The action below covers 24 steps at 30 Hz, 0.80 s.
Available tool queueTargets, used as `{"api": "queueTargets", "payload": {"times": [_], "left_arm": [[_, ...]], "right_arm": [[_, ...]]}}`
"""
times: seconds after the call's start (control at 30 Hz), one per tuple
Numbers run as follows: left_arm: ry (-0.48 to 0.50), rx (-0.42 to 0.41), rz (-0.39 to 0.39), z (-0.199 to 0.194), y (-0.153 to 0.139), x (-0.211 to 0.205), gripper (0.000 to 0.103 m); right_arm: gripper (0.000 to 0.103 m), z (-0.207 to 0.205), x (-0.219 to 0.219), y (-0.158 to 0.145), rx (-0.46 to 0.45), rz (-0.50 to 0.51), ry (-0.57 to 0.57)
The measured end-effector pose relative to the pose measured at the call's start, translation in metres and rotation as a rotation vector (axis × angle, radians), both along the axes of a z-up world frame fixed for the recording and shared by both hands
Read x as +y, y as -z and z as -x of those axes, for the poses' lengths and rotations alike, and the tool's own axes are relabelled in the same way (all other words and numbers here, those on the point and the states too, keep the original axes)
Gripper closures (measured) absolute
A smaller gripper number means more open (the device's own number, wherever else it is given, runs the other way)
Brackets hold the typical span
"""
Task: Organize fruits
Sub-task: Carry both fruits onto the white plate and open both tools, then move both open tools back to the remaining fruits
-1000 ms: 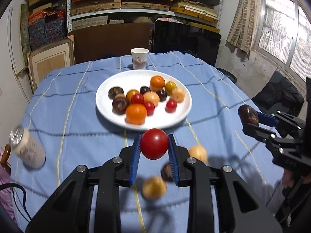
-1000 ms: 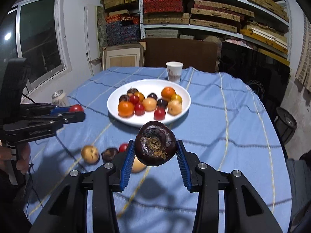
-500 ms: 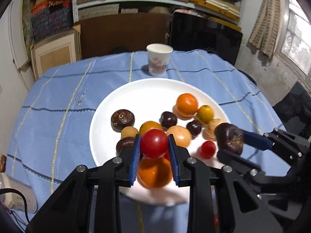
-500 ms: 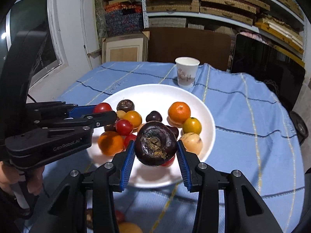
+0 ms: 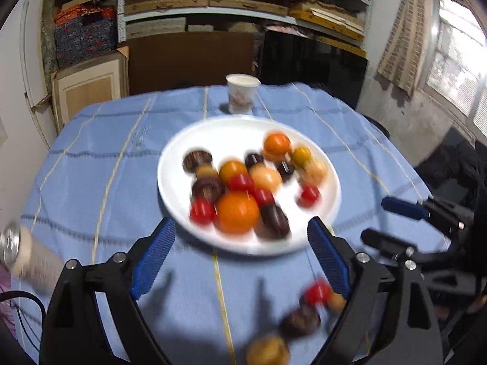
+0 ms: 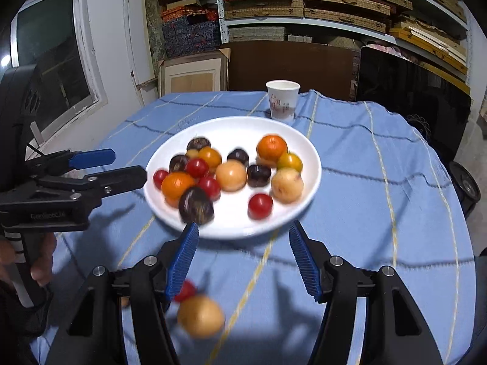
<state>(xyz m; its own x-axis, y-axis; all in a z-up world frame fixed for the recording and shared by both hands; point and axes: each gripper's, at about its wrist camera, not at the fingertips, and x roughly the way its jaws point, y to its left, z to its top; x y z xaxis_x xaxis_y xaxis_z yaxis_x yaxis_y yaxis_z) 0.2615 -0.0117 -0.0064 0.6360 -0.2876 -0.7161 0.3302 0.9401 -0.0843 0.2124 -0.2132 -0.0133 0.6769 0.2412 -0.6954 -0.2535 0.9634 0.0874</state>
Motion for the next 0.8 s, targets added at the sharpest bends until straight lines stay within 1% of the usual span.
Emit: {"api": "queueTargets", "payload": {"times": [0.13,0.2,0.3,0.4,0.47,0.57,0.67,0.73,0.8], "left_arm": [[0.034,0.035,-0.007,0.048,0.017,0.007,0.016],[0.042,0.048,-0.007,0.066,0.025,0.009,0.016],[0.042,0.054,-0.043,0.09,0.041,0.01,0.014],[0.024,0.069,-0.055,0.097,0.053,0.012,0.014],[0.017,0.08,-0.056,0.098,0.059,0.013,0.014],[0.004,0.087,-0.061,0.098,0.065,0.015,0.014],[-0.015,0.078,-0.062,0.093,0.067,0.017,0.014],[-0.022,0.068,-0.085,0.09,0.07,0.015,0.014],[-0.002,0.068,-0.106,0.088,0.074,0.011,0.029]], "right_arm": [[0.037,0.047,-0.004,0.012,0.024,-0.042,0.02],[0.035,0.069,-0.005,0.021,0.033,-0.067,0.04],[0.035,0.088,-0.003,0.033,0.05,-0.106,0.05],[0.035,0.094,-0.001,0.045,0.063,-0.128,0.067],[0.035,0.095,-0.001,0.052,0.073,-0.116,0.076],[0.035,0.094,-0.006,0.055,0.091,-0.15,0.085],[0.034,0.091,-0.008,0.059,0.117,-0.16,0.093],[0.034,0.089,-0.006,0.061,0.127,-0.154,0.091],[0.034,0.089,-0.003,0.061,0.127,-0.147,0.077]]}}
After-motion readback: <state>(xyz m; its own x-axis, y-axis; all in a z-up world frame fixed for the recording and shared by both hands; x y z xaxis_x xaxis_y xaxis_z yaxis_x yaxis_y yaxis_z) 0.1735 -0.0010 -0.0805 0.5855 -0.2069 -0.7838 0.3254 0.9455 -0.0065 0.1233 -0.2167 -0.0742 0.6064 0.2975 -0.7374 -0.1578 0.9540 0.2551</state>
